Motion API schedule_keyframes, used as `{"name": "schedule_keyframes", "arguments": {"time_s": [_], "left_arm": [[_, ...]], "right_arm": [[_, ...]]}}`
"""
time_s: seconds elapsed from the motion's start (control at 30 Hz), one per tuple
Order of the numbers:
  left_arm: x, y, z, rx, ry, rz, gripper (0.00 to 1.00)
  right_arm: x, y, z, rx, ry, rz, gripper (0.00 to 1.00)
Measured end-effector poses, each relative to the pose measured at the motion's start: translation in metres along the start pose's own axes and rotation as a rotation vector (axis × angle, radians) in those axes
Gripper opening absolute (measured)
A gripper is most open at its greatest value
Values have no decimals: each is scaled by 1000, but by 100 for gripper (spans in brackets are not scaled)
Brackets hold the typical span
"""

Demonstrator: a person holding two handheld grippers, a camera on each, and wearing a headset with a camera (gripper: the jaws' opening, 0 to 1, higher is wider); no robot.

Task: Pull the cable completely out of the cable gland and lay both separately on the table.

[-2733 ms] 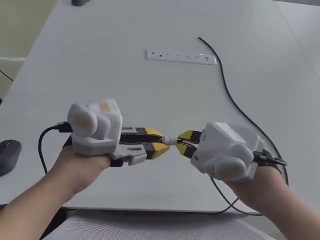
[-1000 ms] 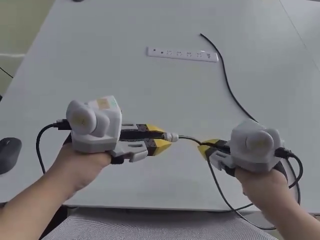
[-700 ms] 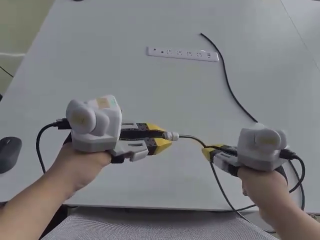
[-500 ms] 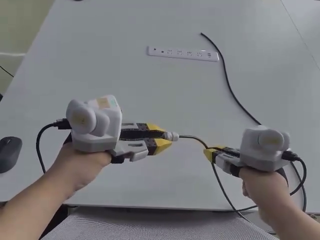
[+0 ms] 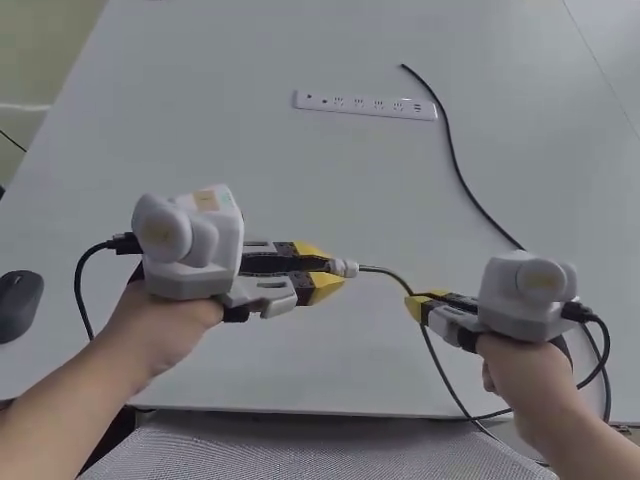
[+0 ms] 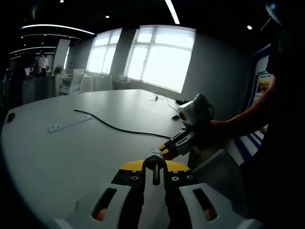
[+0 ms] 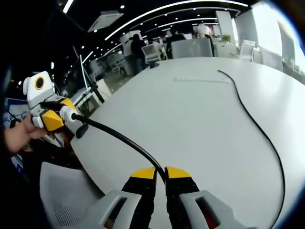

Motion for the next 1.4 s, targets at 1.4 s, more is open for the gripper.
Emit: {"name": "schedule_keyframes", "arguments": {"time_s": [1.4], "left_arm": [[0, -5, 5, -7, -12, -11, 15]], "right_arm": [[23, -58, -99, 944, -134, 108, 1]]}}
Point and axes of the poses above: the centre of the closed fingertips' face, and the gripper's own axes: x roughly backward along the fingers, z roughly to its right, y roughly out of its underside, the point moved 6 cm from there along x, roughly backward along the fingers, and after that the axes turned 4 degrees about y, right-handed, at the moved point
